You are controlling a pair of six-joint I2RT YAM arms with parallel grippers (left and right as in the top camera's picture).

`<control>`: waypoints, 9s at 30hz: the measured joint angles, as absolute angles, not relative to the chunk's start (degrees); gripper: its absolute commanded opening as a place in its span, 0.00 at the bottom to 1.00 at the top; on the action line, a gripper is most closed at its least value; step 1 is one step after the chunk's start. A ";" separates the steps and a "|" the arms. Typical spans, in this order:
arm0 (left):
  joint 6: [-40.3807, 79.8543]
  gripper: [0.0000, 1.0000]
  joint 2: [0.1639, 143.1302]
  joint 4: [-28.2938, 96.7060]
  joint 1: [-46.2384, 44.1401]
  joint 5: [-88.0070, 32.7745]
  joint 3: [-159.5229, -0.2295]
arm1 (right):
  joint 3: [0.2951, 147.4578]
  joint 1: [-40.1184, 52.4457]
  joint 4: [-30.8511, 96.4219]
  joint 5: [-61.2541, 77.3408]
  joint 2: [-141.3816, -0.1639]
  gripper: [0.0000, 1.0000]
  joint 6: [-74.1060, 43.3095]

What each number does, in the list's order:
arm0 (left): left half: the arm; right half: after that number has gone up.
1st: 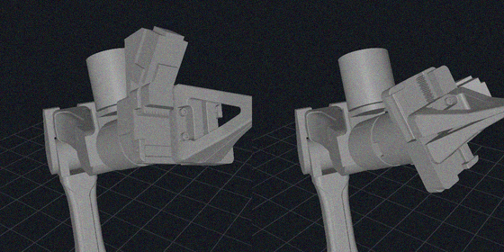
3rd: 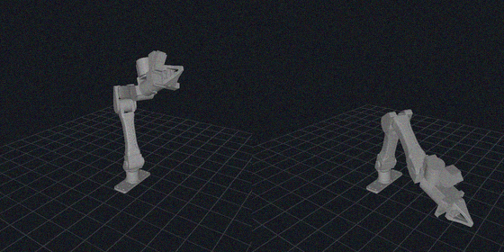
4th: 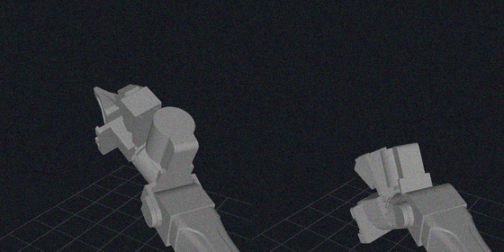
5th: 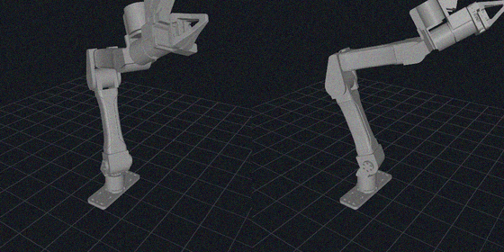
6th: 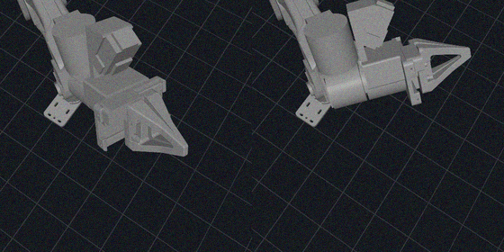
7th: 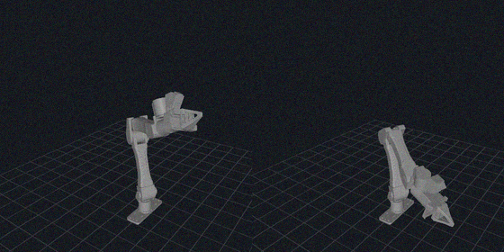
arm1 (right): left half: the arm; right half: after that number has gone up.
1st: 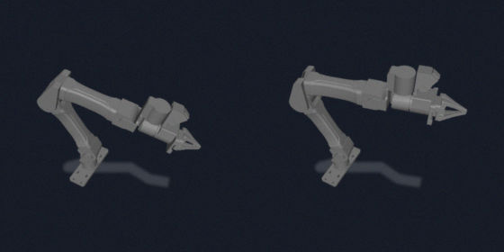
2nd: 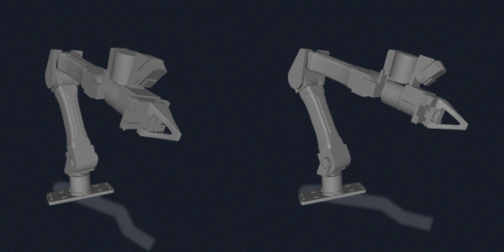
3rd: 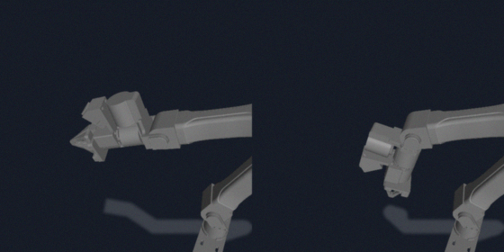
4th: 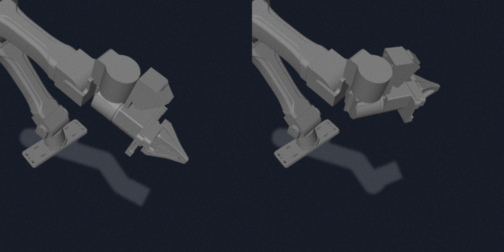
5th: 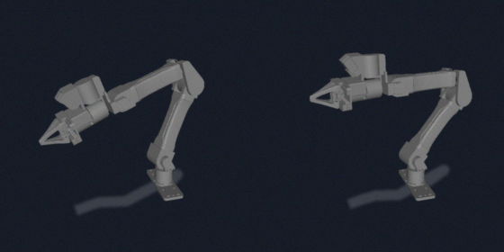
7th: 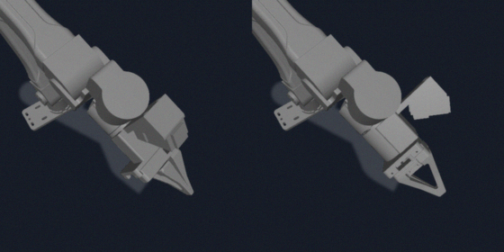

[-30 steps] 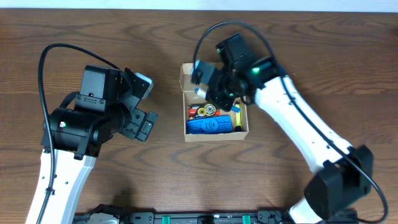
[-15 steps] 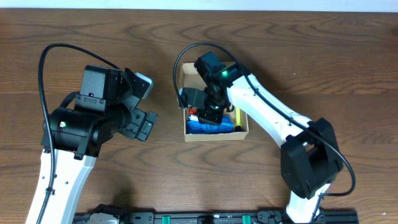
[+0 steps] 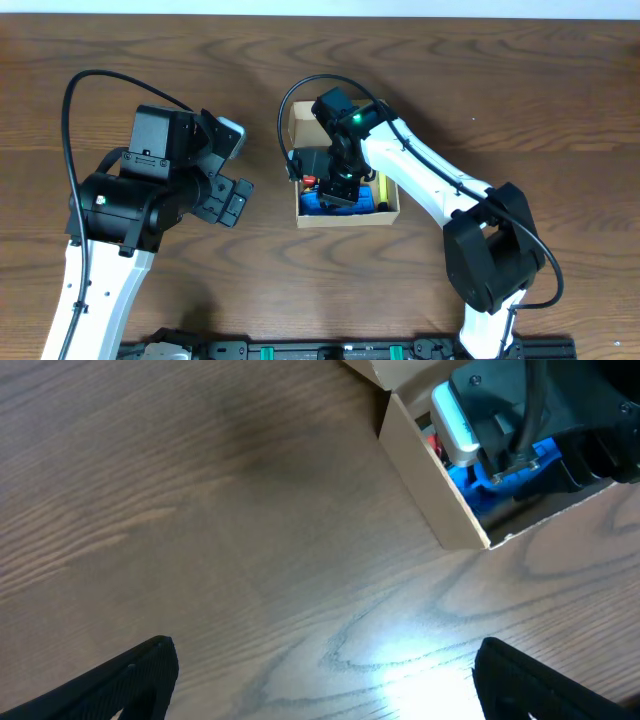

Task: Pack container
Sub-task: 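Carry the blue marker into the box and release it, then withdraw the right gripper and move it over the black marker, then lower the right gripper and grasp the black whiteboard marker, then carry the black marker into the box and release it, then raise both grippers to the box's lid flaps on either side, then push the lid flaps upward with both grippers toward closing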

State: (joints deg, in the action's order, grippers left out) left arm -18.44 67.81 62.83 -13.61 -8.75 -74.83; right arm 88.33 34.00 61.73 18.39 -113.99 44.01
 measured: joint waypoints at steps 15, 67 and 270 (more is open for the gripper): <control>-18.46 0.95 67.81 62.83 -13.61 -8.78 -74.83 | 98.98 30.81 64.69 18.46 -107.42 0.47 38.00; -18.44 0.95 67.81 62.83 -13.61 -8.75 -74.83 | 51.99 4.40 20.88 3.20 -100.38 0.51 14.72; 16.60 0.06 109.08 12.75 -6.46 -60.03 -80.93 | 85.49 3.44 19.09 53.30 -117.58 0.02 -16.34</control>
